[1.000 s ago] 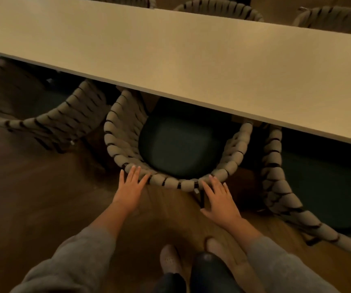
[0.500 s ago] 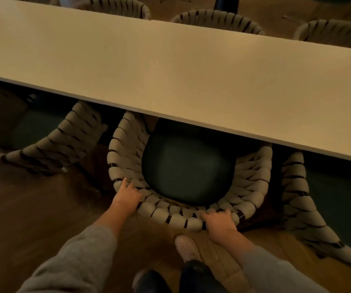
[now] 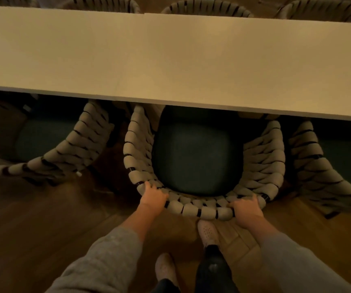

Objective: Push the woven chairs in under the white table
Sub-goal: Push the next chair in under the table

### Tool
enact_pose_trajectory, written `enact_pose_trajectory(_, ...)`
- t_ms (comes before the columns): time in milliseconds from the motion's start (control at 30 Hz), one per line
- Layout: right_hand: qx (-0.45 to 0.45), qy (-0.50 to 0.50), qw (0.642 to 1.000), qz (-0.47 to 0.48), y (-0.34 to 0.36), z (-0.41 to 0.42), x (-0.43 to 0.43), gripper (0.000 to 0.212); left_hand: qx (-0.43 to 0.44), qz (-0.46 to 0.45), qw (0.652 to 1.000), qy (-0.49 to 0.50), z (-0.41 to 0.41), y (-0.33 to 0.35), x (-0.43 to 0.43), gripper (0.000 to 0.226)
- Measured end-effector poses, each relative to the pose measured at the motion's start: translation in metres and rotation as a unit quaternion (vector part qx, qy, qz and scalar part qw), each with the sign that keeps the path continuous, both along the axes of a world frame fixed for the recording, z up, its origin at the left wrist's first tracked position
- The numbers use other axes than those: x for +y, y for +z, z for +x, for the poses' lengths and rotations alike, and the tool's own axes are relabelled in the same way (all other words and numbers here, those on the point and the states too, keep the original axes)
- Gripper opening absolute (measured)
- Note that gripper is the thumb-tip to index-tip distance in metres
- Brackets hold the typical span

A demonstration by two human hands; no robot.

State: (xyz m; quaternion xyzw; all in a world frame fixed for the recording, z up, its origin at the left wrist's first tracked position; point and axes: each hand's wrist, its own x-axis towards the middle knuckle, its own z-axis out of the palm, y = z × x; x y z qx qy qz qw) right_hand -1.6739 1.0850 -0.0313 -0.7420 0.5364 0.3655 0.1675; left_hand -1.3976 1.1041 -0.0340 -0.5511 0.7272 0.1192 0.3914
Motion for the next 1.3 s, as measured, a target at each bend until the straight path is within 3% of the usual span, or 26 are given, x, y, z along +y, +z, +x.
enact_pose_trajectory(167,-0.019,-0.017,1.0,0.001,0.0,0.012,0.03,0.034,0.02,-0.016,1.0,-0.005,0.016,-0.001,0.027,0.043)
enact_pose_trajectory(400,-0.025,-0.035,0.999,-0.004,-0.001,0.01,0.029,0.033,0.097,-0.082,0.988,0.088,0.015,-0.008,0.039,0.051)
enact_pose_trajectory(600,0.012,-0.017,1.0,-0.013,-0.002,0.009,-0.003,0.039,0.114,-0.062,0.988,0.081,0.01,-0.005,0.009,0.059)
enact_pose_trajectory(1300,-0.018,-0.028,0.999,-0.025,0.0,0.013,-0.041,0.03,0.142,-0.04,0.984,0.099,0.02,-0.008,-0.028,0.061)
